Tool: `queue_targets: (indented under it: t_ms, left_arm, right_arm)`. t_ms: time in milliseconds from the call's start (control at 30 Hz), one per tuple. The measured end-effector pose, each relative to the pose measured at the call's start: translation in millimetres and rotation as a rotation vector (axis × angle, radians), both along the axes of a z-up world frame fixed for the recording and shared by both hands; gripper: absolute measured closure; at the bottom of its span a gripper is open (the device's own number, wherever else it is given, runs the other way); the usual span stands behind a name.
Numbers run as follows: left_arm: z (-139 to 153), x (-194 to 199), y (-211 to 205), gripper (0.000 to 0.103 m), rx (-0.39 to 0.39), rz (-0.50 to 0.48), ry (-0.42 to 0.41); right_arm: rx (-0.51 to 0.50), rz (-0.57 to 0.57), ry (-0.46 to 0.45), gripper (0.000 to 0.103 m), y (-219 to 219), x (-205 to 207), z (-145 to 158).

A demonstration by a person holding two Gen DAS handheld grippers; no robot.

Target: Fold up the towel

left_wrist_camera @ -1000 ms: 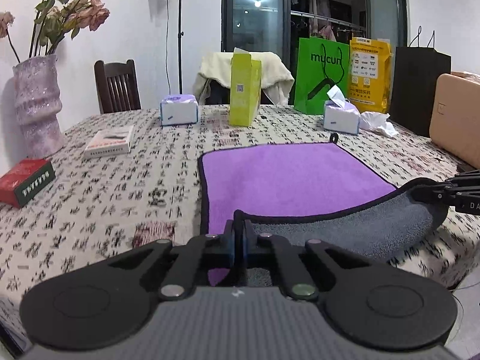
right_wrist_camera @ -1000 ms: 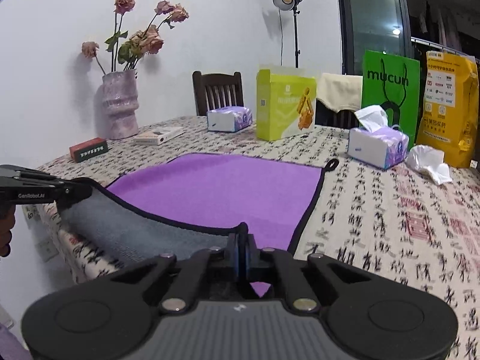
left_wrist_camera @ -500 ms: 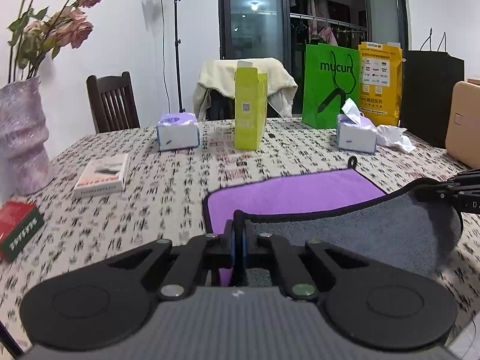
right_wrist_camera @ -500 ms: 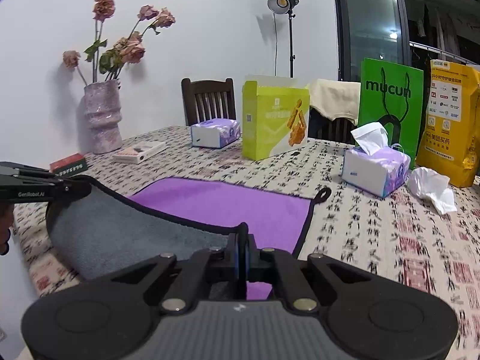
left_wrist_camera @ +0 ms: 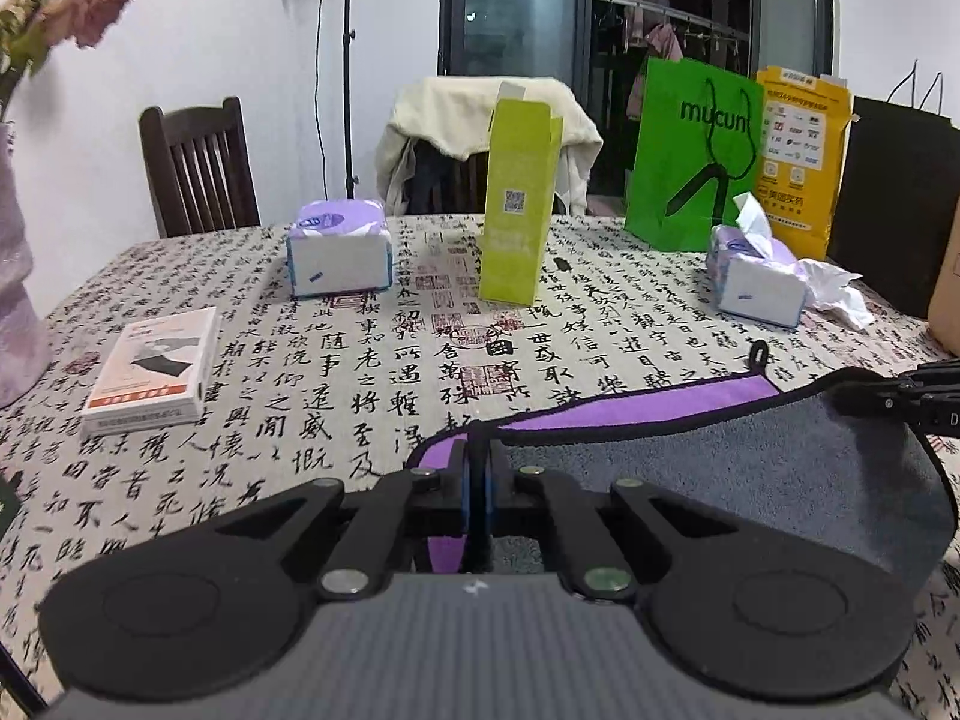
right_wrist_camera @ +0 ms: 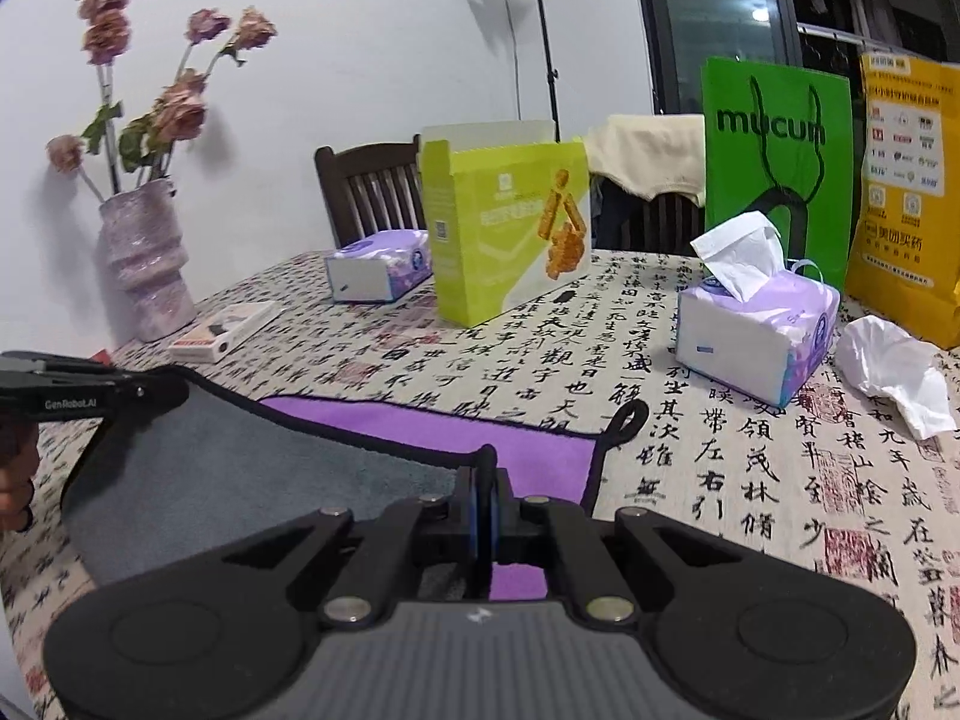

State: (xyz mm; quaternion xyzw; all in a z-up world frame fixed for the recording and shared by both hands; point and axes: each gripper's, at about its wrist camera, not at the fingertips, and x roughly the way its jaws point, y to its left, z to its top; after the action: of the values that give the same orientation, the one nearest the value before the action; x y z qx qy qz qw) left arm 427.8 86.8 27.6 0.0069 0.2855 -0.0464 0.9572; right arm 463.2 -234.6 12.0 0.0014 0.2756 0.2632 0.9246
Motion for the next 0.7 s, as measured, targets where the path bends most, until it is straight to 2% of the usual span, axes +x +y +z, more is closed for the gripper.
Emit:
queue_targets:
  t_ms: [233,700]
  left_arm:
    - [-9,41,10,0.098,-0.031,0.008,0.079]
    - [-24,79,21,0.097,-0.054,0.005,0.134]
  right_arm:
    - [0.008,-0.013,0.049,0.099,6,41,-6]
    - [-0.007,-0.045,0.095,0.099,16,80,-27]
